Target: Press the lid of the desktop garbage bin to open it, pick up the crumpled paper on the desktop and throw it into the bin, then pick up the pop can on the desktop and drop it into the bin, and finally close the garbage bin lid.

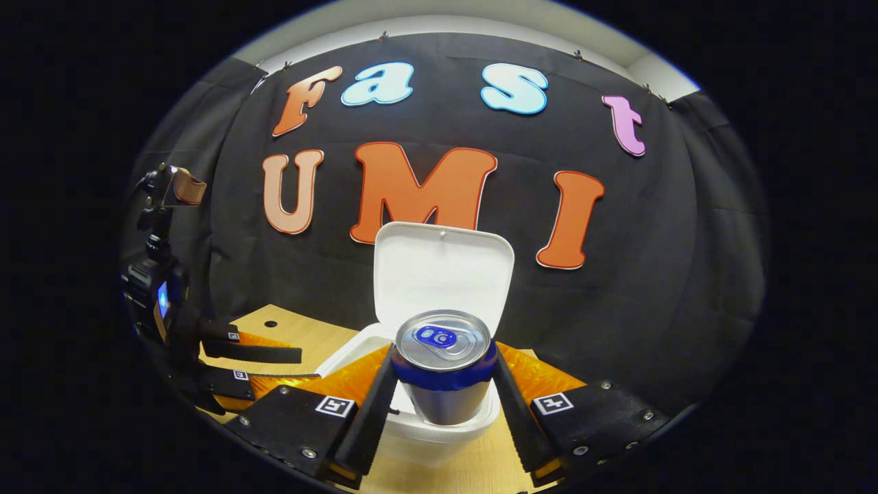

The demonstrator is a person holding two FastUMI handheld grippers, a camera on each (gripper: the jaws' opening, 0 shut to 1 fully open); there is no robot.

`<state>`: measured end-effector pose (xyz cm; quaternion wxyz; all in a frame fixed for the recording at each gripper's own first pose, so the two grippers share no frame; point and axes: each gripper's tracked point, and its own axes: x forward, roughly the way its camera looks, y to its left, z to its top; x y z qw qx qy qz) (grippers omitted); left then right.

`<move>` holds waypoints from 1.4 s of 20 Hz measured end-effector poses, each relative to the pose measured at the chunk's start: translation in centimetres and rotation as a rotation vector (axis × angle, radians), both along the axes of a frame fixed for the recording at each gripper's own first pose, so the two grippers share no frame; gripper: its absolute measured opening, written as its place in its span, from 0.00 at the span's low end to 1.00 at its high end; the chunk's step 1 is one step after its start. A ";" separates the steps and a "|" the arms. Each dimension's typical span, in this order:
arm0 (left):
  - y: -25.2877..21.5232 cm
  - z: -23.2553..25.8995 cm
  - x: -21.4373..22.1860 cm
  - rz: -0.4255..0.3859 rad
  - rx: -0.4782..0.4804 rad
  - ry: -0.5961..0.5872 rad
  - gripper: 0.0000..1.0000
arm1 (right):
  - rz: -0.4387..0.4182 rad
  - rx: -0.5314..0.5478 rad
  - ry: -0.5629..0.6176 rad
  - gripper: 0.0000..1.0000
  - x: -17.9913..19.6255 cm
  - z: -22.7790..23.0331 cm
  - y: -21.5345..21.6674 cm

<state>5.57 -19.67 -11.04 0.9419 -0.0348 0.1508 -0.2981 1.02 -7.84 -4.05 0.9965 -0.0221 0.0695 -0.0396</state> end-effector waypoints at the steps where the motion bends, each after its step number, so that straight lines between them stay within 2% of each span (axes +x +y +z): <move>1: 1.0 -0.3 0.1 0.027 0.008 0.004 0.77 | 0.009 -0.005 0.006 0.80 0.3 -0.2 0.0; 2: 2.0 -0.5 0.1 0.053 0.010 0.002 0.82 | 0.016 -0.006 0.013 0.80 0.7 -0.4 0.1; 4: 3.8 -0.6 0.2 0.109 0.013 -0.002 0.82 | 0.033 -0.002 0.022 0.80 1.1 -0.9 0.3; 6: 5.8 -0.9 0.0 0.172 0.027 -0.001 0.90 | 0.048 -0.007 0.027 0.80 1.5 -1.3 0.4; 7: 6.9 -1.1 -0.1 0.205 0.033 0.001 0.91 | 0.057 -0.008 0.034 0.80 1.6 -1.6 0.4; 10: 10.0 -2.4 -1.1 0.299 0.045 0.032 0.88 | 0.087 -0.017 0.061 0.80 2.0 -2.8 0.3; 13: 12.4 -3.0 -2.0 0.363 0.092 0.022 0.90 | 0.103 -0.031 0.090 0.80 2.3 -4.0 -0.1; 22: 14.2 -4.0 -2.8 0.417 0.144 0.046 0.90 | 0.086 0.005 0.135 0.81 3.0 -6.4 -0.6; 27: 15.2 -3.6 -2.9 0.428 0.153 0.024 0.90 | 0.080 -0.006 0.094 0.84 4.0 -4.6 -0.2; 28: 15.5 -3.6 -3.0 0.436 0.150 0.023 0.92 | 0.081 -0.009 0.076 0.84 4.4 -3.8 -0.2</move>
